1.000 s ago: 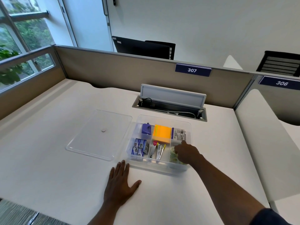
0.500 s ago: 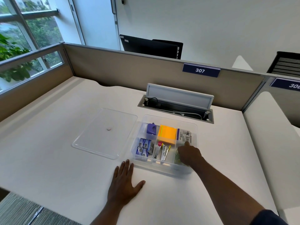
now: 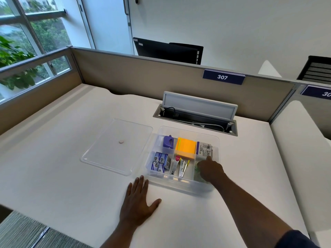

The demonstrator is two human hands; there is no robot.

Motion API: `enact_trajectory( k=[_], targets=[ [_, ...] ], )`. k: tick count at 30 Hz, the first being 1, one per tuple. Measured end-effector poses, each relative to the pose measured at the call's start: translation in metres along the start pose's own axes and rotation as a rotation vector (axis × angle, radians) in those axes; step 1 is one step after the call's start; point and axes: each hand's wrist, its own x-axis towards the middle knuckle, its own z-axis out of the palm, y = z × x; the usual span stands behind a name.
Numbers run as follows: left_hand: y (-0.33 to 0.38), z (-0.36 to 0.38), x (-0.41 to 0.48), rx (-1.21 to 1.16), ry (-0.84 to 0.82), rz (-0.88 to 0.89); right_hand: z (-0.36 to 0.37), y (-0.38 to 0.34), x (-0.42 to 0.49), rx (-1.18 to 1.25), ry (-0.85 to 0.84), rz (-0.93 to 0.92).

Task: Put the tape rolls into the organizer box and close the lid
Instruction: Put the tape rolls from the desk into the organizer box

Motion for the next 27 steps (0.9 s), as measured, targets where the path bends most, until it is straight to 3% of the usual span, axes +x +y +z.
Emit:
enact_trajectory(
  k=[11, 21, 27],
  targets=[
    [0.0016, -0.0021, 0.0001, -0.003, -0.001, 0.004, -0.0026, 0.0011, -0.002, 0.218, -0.02, 0.023],
    [-0.001, 0.003, 0.001, 0.01, -0.001, -0.005, -0.0008, 0.003, -0.0058, 0.47, 0.065, 0.105],
    [-0.0016, 0.0032, 0.0012, 0.011, -0.007, -0.007, 0.0008, 0.0032, -0.0039, 0.503, 0.053, 0.113]
  ],
)
